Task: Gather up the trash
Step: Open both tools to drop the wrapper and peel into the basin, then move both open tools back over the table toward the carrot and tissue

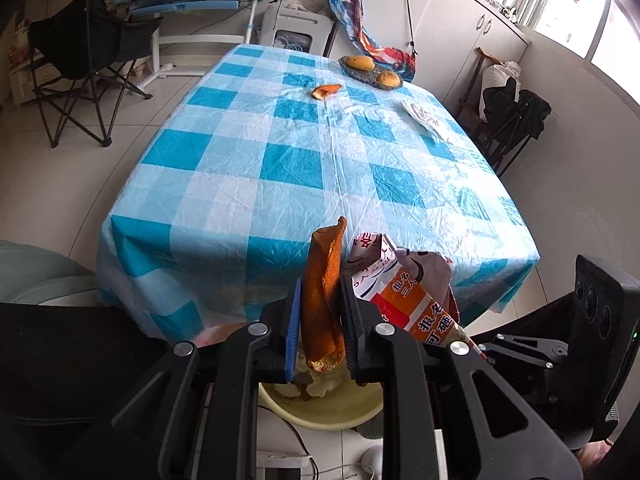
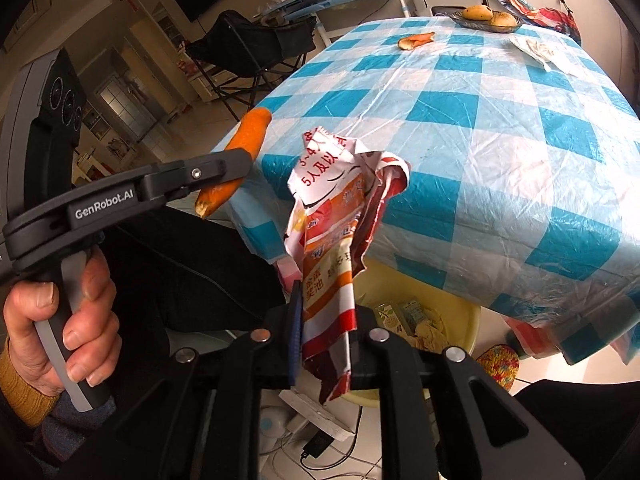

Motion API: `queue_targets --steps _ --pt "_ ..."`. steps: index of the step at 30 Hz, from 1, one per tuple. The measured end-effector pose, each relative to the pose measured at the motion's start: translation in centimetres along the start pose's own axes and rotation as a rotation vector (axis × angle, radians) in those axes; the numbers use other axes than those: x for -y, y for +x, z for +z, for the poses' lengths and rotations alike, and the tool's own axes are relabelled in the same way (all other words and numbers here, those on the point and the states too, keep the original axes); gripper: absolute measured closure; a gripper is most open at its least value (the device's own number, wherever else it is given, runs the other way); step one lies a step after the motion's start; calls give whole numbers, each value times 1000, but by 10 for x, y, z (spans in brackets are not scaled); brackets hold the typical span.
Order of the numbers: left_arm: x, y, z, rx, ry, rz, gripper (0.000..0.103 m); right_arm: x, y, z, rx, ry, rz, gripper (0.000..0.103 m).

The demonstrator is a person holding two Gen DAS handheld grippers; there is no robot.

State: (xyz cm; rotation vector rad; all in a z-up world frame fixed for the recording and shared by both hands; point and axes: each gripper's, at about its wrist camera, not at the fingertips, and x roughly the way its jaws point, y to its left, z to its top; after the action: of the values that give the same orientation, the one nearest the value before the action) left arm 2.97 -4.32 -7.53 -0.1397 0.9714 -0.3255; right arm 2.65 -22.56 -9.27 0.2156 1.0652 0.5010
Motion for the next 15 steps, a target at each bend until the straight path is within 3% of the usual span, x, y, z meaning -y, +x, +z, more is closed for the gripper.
queue_targets --steps 2,4,8,15 --pt "0 14 -6 -77 0 -1 80 4 -6 -1 21 23 -7 68" --pt "0 17 -10 -83 -3 17 74 8 -9 -1 35 41 -14 65" --pt "-3 4 -6 -9 -19 40 58 10 -13 -3 48 51 -23 62" --pt "-4 -13 2 96 1 118 54 9 -15 -2 74 44 -37 54"
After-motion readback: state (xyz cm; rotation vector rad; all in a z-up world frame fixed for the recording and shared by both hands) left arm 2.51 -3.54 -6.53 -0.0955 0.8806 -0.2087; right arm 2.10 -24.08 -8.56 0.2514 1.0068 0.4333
